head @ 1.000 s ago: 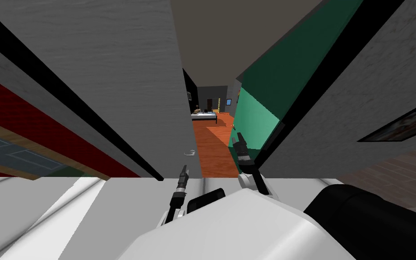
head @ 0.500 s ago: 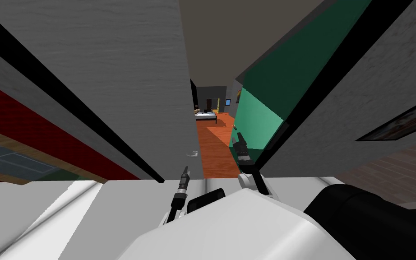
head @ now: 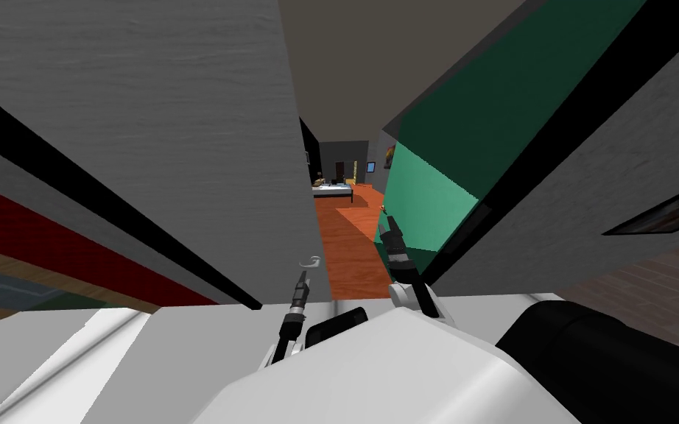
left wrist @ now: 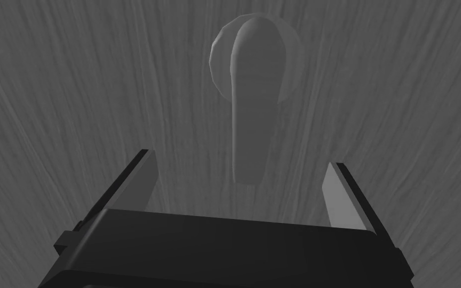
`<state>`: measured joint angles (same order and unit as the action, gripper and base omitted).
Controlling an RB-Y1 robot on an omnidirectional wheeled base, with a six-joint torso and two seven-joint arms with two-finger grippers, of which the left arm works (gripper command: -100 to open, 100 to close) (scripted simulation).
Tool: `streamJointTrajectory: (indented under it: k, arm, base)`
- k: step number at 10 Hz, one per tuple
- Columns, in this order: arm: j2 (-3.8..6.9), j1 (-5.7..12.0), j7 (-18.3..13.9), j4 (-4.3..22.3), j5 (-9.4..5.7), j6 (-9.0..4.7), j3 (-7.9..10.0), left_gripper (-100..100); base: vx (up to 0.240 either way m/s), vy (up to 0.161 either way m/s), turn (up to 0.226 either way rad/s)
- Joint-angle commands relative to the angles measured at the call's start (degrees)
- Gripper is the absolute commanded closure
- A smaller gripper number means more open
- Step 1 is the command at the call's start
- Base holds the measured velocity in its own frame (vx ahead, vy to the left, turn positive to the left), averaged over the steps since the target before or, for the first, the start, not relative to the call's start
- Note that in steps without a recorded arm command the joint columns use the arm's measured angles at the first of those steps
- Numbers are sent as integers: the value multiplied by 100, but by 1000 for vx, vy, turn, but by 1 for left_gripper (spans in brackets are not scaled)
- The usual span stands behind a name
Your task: Push the door open
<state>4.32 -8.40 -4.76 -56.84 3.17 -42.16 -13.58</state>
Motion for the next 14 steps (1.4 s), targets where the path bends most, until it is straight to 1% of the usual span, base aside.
streamJointTrajectory:
  k: [1,3,4,5,10,11,12,14]
  arm:
    - [-28,46,13,68,-13,-19,30,-100]
    - [-76,94,28,139,-26,-36,62,-100]
    - [-61,79,22,115,-22,-30,51,-100]
    - [-61,79,22,115,-22,-30,51,100]
    - [-61,79,22,115,-22,-30,51,100]
    - [-31,127,52,134,-58,-15,143,100]
    - [-25,132,59,140,-67,-15,165,100]
    - [2,160,95,173,-111,-13,273,100]
  base:
    - [218,-59,-22]
    - [189,-25,-29]
    - [89,-12,-2]
    - [-12,2,6]
    - [-9,2,-5]
    - [113,-52,36]
    - [169,-87,53]
    - [167,-66,37]
